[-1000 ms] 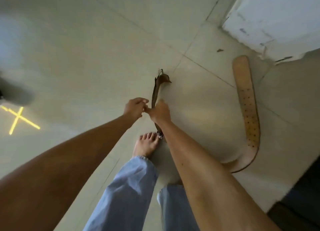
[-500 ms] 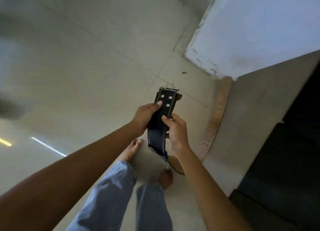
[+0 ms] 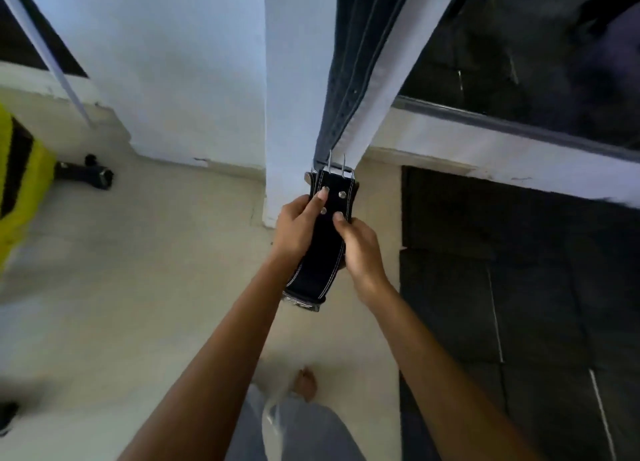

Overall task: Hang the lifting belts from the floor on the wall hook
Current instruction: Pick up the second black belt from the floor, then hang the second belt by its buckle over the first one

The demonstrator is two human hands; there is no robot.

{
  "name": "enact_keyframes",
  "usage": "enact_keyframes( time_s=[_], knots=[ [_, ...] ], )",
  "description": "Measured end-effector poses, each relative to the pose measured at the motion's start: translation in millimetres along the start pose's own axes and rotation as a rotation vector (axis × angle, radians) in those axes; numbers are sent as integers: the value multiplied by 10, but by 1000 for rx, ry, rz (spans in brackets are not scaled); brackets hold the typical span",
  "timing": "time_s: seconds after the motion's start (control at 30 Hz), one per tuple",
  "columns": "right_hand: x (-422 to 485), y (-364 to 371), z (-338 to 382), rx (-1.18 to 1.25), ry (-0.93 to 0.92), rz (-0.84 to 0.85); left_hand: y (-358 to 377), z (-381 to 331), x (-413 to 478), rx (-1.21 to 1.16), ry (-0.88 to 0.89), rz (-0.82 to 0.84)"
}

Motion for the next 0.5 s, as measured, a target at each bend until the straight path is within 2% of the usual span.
enact_keyframes(
  time_s=[0.23,0.4,0.5],
  knots=[
    [-744,-520,1054,24,-195,-133,581,-956,-713,34,193,91],
    [-993,-640,1556,186,-301,-112,656,-1352,-953,103,294,108],
    [-1110,-402,1539,169,-359,-8,591,-1571,-1037,83,370,103]
  ],
)
Point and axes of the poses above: each hand's wrist, its own x-axis towards the middle knuckle, its own y-axis out of the palm, z = x × y, the point moved 10 cm from there along x, towards the middle knuckle, and after that the axes turned 8 degrees about z, right-handed, at the moved point
